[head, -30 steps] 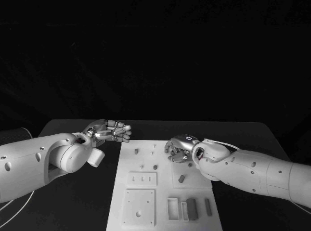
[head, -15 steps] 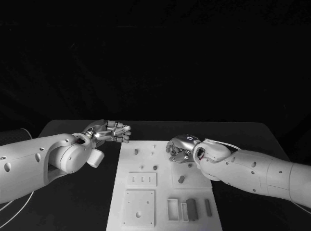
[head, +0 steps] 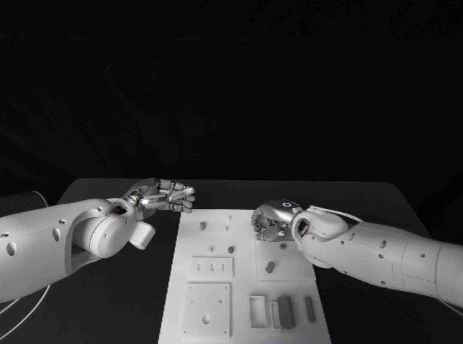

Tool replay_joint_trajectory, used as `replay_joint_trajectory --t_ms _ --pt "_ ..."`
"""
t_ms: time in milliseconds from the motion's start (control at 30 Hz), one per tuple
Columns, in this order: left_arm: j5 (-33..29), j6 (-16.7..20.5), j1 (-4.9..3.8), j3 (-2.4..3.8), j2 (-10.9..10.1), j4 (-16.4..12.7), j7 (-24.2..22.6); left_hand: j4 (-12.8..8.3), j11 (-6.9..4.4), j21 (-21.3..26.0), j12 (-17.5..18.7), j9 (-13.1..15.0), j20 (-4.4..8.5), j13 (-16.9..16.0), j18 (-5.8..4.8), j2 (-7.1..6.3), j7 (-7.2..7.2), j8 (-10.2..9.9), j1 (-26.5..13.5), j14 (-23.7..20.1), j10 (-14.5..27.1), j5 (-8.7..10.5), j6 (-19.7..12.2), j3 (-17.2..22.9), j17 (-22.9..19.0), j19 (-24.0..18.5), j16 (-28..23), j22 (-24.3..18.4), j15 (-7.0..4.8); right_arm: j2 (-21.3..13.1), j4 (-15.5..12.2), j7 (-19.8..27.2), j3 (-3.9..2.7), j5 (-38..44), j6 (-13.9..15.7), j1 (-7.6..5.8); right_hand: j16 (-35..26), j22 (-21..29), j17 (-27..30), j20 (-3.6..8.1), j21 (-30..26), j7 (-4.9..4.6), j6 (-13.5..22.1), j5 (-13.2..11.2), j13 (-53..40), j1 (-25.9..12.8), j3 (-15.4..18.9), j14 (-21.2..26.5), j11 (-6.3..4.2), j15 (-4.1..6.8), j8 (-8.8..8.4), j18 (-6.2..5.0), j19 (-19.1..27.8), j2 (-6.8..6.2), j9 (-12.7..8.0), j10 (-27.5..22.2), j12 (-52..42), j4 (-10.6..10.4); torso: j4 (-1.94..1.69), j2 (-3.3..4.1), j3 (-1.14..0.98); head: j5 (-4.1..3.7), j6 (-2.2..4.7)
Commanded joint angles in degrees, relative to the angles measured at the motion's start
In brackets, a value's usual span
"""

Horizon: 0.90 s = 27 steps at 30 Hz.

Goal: Assemble the parts on the task board

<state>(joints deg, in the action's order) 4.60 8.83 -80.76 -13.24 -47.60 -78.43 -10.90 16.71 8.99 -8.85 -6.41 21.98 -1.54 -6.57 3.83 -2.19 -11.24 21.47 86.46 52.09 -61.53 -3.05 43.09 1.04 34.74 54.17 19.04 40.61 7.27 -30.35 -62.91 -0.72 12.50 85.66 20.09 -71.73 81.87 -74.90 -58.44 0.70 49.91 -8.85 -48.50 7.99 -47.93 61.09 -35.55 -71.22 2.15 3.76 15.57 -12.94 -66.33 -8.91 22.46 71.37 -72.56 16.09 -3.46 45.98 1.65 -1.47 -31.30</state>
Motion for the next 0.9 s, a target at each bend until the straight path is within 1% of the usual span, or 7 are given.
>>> replay_joint_trajectory --t_ms 33,367,467,533,667,800,900 --pt "0.1 -0.1 -0.08 0.05 0.1 -0.1 -0.4 0.0 0.06 0.3 0.2 -0.1 -0.28 0.1 0.73 -0.06 -0.56 -0.3 0.4 0.1 -0.4 -0.10 -0.2 0.0 0.1 -0.1 -0.3 -0.1 0.32 -0.2 0.2 0.4 -0.02 0.7 -0.7 -0.04 0.1 -0.9 -0.2 0.37 -0.1 -0.13 -0.2 0.0 0.1 -0.1 -0.4 -0.2 0.28 -0.14 -0.07 -2.06 -0.2 0.19 0.0 0.1 -0.4 -0.2 -0.05 -0.01 0.06 -0.13 0.06" --pt "0.1 -0.2 -0.08 0.05 0.2 -0.1 -0.4 0.0 0.06 0.3 0.2 -0.1 -0.28 0.1 0.74 -0.05 -0.56 -0.3 0.4 0.1 -0.4 -0.10 -0.2 0.0 0.1 -0.1 -0.3 -0.1 0.32 0.1 0.7 0.5 -0.03 0.7 -0.5 -0.10 0.2 -0.9 -0.3 0.42 -0.1 -0.04 -0.5 0.1 0.1 0.1 -0.6 -0.3 0.20 -0.06 0.13 -2.06 -0.3 0.90 0.1 0.1 -0.5 0.0 -0.09 -0.01 0.10 -0.19 0.12" --pt "0.1 -0.2 -0.08 0.05 0.2 0.0 -0.4 0.0 0.06 0.3 0.2 -0.1 -0.28 0.1 0.74 -0.04 -0.56 -0.3 0.4 0.1 -0.4 -0.10 -0.2 0.0 0.1 -0.1 -0.3 -0.1 0.32 0.1 1.0 0.5 -0.03 1.0 -0.5 -0.13 0.2 -0.9 -0.4 0.43 -0.1 -0.02 -0.5 0.2 0.1 0.1 -0.6 -0.3 0.18 -0.04 0.18 -2.06 -0.3 1.08 0.1 0.1 -0.6 0.1 -0.11 0.01 0.11 -0.21 -0.04" --pt "0.1 -0.2 -0.08 0.05 0.1 0.0 -0.4 0.0 0.05 0.3 0.2 -0.1 -0.28 0.1 0.74 -0.03 -0.56 -0.3 0.4 0.1 -0.5 -0.10 -0.2 0.0 0.1 -0.1 -0.3 -0.1 0.32 0.1 1.2 0.5 -0.03 1.1 -0.7 -0.16 0.3 -1.0 -0.4 0.44 -0.1 0.01 -0.7 0.2 0.1 0.1 -0.7 -0.4 0.15 -0.02 0.26 -2.06 -0.3 1.23 0.1 0.1 -0.6 0.2 -0.09 0.01 0.09 -0.15 -0.11" --pt "0.1 -0.2 -0.08 0.05 0.1 0.0 -0.4 0.0 0.05 0.3 0.2 -0.1 -0.28 0.1 0.75 -0.02 -0.56 -0.3 0.4 0.1 -0.5 -0.10 -0.2 0.0 0.2 -0.1 -0.4 -0.1 0.32 0.1 0.9 0.7 -0.03 1.2 -1.0 -0.16 0.3 -1.0 -0.4 0.45 0.0 0.11 -1.0 0.1 0.1 0.2 -0.7 -0.4 0.06 0.05 0.49 -2.06 -0.3 1.51 0.2 0.1 -0.7 0.3 -0.09 0.02 0.09 0.07 0.04" --pt "0.1 -0.2 -0.08 0.05 0.1 0.0 -0.4 0.0 0.05 0.4 0.2 -0.1 -0.28 0.1 0.75 -0.02 -0.56 -0.3 0.4 0.1 -0.5 -0.10 -0.2 0.0 0.2 -0.1 -0.4 -0.1 0.32 0.1 0.7 0.6 -0.03 1.5 -1.2 -0.16 0.4 -1.0 -0.5 0.47 0.0 0.32 -1.7 0.1 0.1 0.4 -0.7 -0.4 -0.13 0.20 0.88 -2.06 -0.3 1.77 0.4 0.0 -0.7 0.4 -0.06 0.01 0.05 -0.02 -0.04" --pt "0.1 -0.2 -0.08 0.05 0.2 0.0 -0.4 0.0 0.05 0.4 0.2 -0.1 -0.28 0.1 0.75 -0.01 -0.56 -0.3 0.4 0.1 -0.5 -0.10 -0.2 0.0 0.2 -0.1 -0.4 -0.1 0.32 0.1 0.8 0.6 -0.03 1.7 -1.4 -0.16 0.4 -1.1 -0.6 0.47 0.0 0.72 -2.8 0.0 0.1 0.5 -0.6 -0.4 -0.50 0.50 1.56 -2.06 -0.2 1.98 0.8 0.0 -0.8 0.4 -0.07 0.02 0.05 0.02 -0.07"
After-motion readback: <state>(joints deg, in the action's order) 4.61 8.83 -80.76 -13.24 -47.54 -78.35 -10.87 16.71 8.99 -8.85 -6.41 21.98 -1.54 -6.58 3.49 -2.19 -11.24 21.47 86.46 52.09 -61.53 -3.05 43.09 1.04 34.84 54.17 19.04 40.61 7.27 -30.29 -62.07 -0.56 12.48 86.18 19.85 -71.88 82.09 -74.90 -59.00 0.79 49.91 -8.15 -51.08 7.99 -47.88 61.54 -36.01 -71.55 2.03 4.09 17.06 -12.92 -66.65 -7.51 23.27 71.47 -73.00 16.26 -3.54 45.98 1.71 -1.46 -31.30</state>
